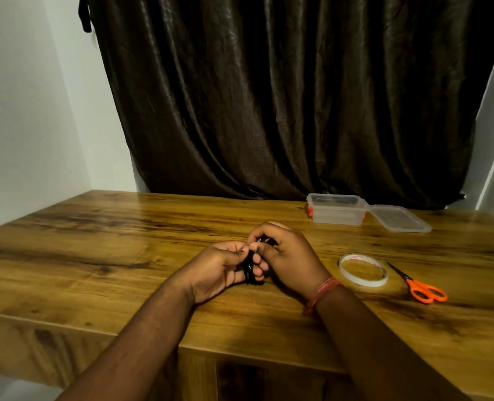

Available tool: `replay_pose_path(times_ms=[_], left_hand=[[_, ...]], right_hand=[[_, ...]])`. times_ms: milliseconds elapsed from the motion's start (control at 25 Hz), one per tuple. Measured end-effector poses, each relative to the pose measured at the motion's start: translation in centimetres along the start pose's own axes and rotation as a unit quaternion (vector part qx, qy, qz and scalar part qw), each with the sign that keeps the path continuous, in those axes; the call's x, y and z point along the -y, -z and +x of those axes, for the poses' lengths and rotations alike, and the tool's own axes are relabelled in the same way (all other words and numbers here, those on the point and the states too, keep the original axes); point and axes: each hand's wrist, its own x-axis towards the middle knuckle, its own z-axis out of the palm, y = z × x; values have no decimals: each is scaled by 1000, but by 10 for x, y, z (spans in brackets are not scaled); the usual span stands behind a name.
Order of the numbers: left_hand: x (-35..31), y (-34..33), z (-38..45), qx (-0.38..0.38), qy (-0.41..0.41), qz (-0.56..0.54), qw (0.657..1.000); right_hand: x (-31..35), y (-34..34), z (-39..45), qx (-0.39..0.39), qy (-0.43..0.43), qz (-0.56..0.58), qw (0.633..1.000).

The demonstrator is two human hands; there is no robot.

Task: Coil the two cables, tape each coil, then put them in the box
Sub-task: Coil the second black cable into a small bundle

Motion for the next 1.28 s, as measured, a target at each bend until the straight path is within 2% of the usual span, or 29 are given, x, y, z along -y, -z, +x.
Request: replay_pose_path(times_ms=[80,200,360,520,760,960,1120,1280], left_hand=[[-1,1,-2,16,6,-12,1000],[-5,0,-6,24,6,-17,1000],[-8,-4,-6,-17,-2,-22,1000],[-6,-5,-1,-59,4,-30,998],[-1,-5,6,-96,-22,-36,995],[0,-4,9,-134,-77,-24,988],[-1,-6,9,-137,-91,4,986],[0,-6,9,-179,-119,40,976]], right_hand=[[3,4,0,42,-43,89,994],[5,7,-1,62,-53,133,988],[3,8,-1,57,-41,72,995],[1,6,-1,63,-62,59,994],[-9,-2,0,14,-56,-6,998],[-9,-9,1,-21,-46,-45,998],[-10,-7,2,-44,-76,-24,996],[-4,-7,1,-34,-117,103,987]])
